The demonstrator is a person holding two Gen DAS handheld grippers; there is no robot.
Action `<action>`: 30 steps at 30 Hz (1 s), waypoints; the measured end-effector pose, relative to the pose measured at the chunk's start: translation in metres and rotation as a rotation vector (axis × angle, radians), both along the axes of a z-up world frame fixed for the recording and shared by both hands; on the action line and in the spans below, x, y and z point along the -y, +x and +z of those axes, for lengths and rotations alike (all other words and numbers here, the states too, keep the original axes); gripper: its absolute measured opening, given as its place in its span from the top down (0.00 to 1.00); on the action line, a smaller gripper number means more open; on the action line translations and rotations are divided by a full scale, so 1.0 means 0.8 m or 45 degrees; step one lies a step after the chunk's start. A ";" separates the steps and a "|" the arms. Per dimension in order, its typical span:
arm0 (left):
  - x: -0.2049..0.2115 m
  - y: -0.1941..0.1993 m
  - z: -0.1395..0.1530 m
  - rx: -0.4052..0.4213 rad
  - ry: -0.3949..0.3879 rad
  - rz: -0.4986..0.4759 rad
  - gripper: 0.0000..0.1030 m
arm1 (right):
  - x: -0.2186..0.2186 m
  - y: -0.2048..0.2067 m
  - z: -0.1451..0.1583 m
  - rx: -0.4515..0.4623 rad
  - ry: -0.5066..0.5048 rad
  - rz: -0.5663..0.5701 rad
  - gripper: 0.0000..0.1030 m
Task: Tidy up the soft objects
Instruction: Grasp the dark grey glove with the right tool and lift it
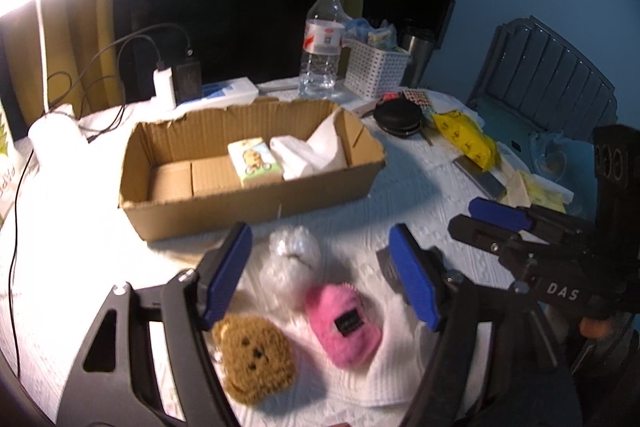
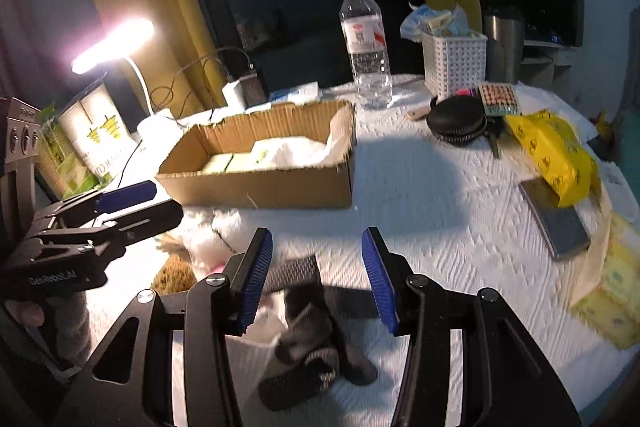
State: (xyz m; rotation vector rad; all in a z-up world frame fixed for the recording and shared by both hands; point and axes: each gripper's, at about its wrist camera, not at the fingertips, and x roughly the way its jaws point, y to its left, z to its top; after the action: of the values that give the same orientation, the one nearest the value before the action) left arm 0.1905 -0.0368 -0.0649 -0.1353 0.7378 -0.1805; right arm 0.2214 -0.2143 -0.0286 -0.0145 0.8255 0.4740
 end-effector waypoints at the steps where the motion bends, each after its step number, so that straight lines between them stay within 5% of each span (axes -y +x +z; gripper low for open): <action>1: 0.001 -0.004 -0.004 -0.010 -0.003 0.002 0.29 | 0.001 -0.002 -0.005 -0.009 0.000 0.004 0.52; 15: 0.027 -0.045 -0.052 -0.137 0.018 -0.005 0.29 | 0.001 -0.015 -0.091 -0.203 -0.039 0.065 0.51; 19: 0.044 -0.052 -0.060 -0.171 0.027 -0.041 0.29 | 0.002 -0.026 -0.093 -0.159 -0.040 0.085 0.54; 21: 0.053 -0.056 -0.062 -0.176 0.031 -0.067 0.29 | 0.007 -0.030 -0.090 -0.157 -0.019 0.095 0.71; 30: 0.102 -0.053 -0.093 -0.278 0.103 -0.179 0.29 | 0.056 -0.044 -0.071 -0.096 0.030 0.011 0.73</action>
State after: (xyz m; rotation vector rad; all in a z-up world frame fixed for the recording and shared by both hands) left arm 0.1481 -0.1186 -0.1390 -0.0261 0.9717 -0.2724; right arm 0.1863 -0.2591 -0.0857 0.0220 0.8942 0.4945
